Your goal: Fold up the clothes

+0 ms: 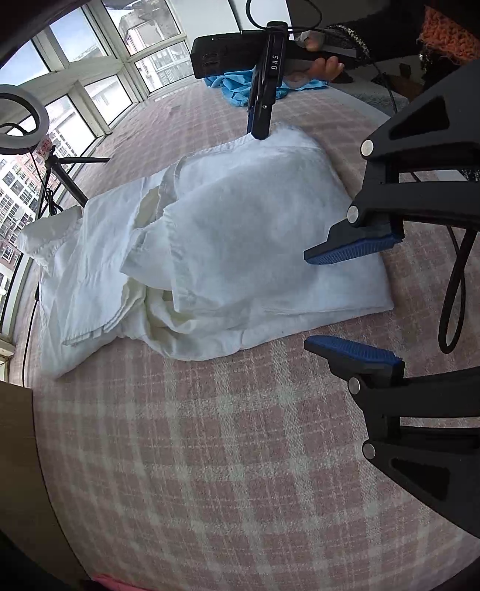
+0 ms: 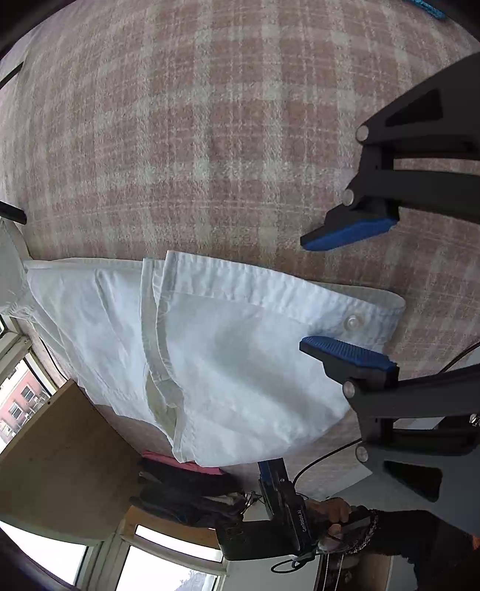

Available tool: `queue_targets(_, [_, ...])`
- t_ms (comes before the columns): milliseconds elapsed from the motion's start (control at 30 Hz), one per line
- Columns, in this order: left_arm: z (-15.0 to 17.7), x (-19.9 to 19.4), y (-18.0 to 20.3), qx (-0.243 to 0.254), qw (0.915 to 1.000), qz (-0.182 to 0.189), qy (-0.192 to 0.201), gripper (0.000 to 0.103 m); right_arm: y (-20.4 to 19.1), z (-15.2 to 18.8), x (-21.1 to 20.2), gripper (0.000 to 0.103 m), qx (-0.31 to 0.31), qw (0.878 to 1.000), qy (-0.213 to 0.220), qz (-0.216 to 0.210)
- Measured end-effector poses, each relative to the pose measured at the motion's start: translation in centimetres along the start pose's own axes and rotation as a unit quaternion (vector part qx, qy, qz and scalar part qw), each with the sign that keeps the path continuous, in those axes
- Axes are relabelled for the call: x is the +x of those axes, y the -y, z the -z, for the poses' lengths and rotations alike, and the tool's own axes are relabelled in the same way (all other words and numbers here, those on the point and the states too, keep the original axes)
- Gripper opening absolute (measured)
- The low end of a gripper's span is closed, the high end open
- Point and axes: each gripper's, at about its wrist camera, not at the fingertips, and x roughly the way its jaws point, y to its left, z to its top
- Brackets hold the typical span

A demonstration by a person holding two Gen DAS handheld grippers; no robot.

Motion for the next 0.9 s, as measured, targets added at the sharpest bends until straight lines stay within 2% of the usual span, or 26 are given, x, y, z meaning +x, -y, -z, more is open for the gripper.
queue_targets(33, [0.4, 0.5, 0.2, 0.001, 1.0000, 0.000, -0.005, 0.003, -0.6, -0.1, 0.2, 0.035, -0.011, 1.000, -0.006, 0.002])
queue_targets(67, [0.4, 0.7, 0.4, 0.004, 0.9999, -0.007, -0.009, 0.002, -1.1, -0.2, 0.4, 0.021, -0.023, 1.000, -0.012, 0.003])
queue_targets(100, [0.7, 0.5, 0.5, 0.008, 0.9998, -0.014, -0.009, 0.002, -1.7, -0.4, 0.6, 0.011, -0.036, 0.999, -0.019, 0.007])
queue_targets(200, [1.7, -0.2, -0.2, -0.013, 0.9997, -0.021, -0.009, 0.003, -2.3, -0.2, 0.7, 0.011, -0.072, 0.995, -0.039, 0.050])
queue_targets(300, [1.9, -1.1, -0.5, -0.018, 0.9983, -0.055, 0.000, 0.002, -2.3, -0.5, 0.2, 0.016, -0.088, 0.992, -0.032, 0.081])
queue_targets(400, [1.3, -2.7, 0.4, -0.009, 0.9958, -0.088, 0.025, 0.003, -3.3, -1.5, -2.4, 0.021, -0.088, 0.989, 0.031, 0.113])
queue_targets(467, [-0.2, -2.0, 2.5, 0.023, 0.9972, -0.066, 0.026, 0.009, -4.6, -2.1, -3.9, 0.021, -0.107, 0.987, 0.068, 0.096])
queue_targets(533, [-1.7, -1.3, 4.6, 0.054, 0.9972, -0.044, 0.028, 0.014, -6.0, -2.8, -3.5, 0.021, -0.125, 0.988, 0.063, 0.066])
queue_targets(633, [-4.0, -0.3, 7.7, 0.100, 0.9944, -0.011, 0.031, 0.015, -7.6, -3.3, -0.7, 0.021, -0.160, 0.984, 0.041, 0.065])
queue_targets(667, [-4.8, 0.3, 8.4, 0.111, 0.9933, -0.013, 0.029, 0.017, -8.1, -3.5, 0.5, 0.021, -0.171, 0.983, 0.034, 0.062])
queue_targets(700, [-5.4, 1.7, 7.7, 0.108, 0.9925, -0.055, 0.018, 0.018, -8.4, -3.6, 1.8, 0.021, -0.180, 0.982, 0.025, 0.058])
queue_targets(733, [-5.9, 2.9, 6.8, 0.100, 0.9903, -0.096, 0.006, 0.014, -8.7, -4.0, 3.2, 0.021, -0.188, 0.980, 0.016, 0.064])
queue_targets(767, [-5.9, 3.6, 5.4, 0.080, 0.9893, -0.122, -0.003, 0.007, -8.8, -4.3, 4.6, 0.020, -0.201, 0.976, 0.008, 0.086])
queue_targets(800, [-5.7, 3.5, 4.1, 0.056, 0.9929, -0.105, 0.000, 0.002, -8.9, -4.6, 5.7, 0.017, -0.214, 0.971, 0.003, 0.109])
queue_targets(833, [-5.6, 3.2, 3.0, 0.032, 0.9955, -0.089, 0.002, 0.002, -8.9, -4.8, 5.6, 0.007, -0.221, 0.967, 0.011, 0.127])
queue_targets(900, [-5.3, 1.5, 2.8, 0.017, 0.9961, -0.084, 0.018, 0.002, -8.5, -5.2, 4.2, 0.009, -0.212, 0.967, 0.019, 0.143])
